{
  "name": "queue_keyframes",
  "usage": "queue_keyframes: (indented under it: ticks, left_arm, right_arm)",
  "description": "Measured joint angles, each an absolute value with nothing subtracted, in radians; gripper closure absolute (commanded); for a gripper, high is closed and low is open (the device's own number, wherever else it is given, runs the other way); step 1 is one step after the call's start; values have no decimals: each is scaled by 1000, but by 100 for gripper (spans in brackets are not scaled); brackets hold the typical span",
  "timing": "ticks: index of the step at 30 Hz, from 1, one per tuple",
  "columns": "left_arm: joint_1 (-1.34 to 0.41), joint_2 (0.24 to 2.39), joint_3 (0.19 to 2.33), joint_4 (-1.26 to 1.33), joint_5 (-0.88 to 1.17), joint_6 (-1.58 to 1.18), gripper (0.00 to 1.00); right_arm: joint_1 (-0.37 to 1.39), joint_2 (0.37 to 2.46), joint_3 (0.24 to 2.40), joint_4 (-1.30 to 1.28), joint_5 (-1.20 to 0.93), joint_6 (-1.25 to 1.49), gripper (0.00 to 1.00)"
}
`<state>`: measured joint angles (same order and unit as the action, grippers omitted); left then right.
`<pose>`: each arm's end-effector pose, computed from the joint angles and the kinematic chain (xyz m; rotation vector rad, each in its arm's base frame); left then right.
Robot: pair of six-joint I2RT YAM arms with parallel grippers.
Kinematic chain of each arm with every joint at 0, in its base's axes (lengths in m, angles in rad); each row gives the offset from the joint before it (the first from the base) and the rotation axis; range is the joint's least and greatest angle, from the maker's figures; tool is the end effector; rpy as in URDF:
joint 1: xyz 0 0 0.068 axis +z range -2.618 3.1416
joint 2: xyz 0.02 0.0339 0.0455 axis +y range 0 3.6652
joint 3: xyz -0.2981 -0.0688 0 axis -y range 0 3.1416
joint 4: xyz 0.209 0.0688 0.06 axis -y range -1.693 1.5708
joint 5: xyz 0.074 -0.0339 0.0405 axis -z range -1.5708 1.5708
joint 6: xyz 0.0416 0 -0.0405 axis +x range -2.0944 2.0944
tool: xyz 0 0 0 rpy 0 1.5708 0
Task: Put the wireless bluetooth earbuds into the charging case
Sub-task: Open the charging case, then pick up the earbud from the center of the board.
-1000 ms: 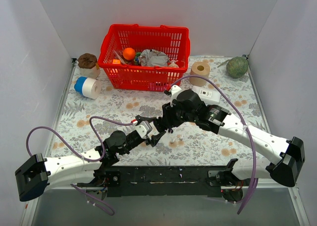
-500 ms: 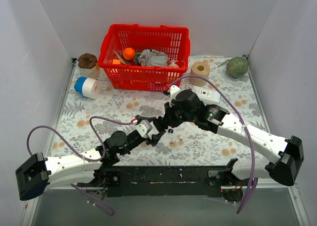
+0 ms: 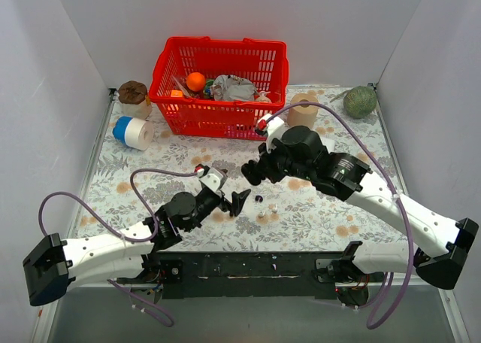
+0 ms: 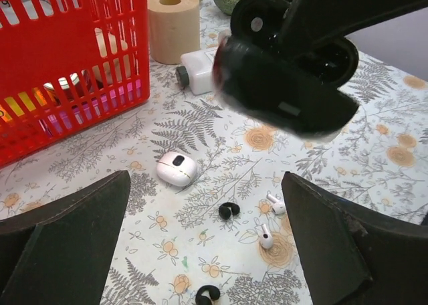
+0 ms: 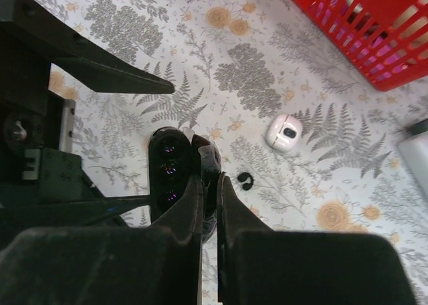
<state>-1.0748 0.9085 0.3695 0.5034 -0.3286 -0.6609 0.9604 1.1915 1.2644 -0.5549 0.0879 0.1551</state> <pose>0.0880 -0.1345 0.2888 0.0828 1.7123 -1.0649 0.1268 0.1749 0.4120 -0.7732 1.9583 0.5959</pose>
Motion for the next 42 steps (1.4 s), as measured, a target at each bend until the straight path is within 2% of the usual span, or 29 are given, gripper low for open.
queue_keyframes:
  ticks: [4,8,10,14,18,26,36,42]
  left_arm:
    - [-1027,826,391,423,-235,-722,2]
    - [-852,688,395,384,116,-828,2]
    - [-752,678,416,397,314,-893,5]
    - [-636,812,481,451,676,-1005,10]
    - [-624,983,535,445,881,-1045,13]
    - [-624,1050,616,405,1016,-1028,18]
    - [-624,1050,606,442,1046,-1048,39]
    - [-624,1052,580,474,1044,-1056,46]
  right_arm:
    - [961,1141,1246,-545,125,80,99]
    - [964,1033,1175,-527,116,-54,99]
    - [965,1002,1177,-530,87,-117,99]
    - [978,998,1198,-537,10,-207,99]
    - [1014,1022,1205,-575,-54,-260,99]
    - [1033,1080,1210,-606,-110,-272,99]
    - [1035,1120,1211,-573,-140,-253,99]
    - [1038,1146,1216,-562,-154,-235,99]
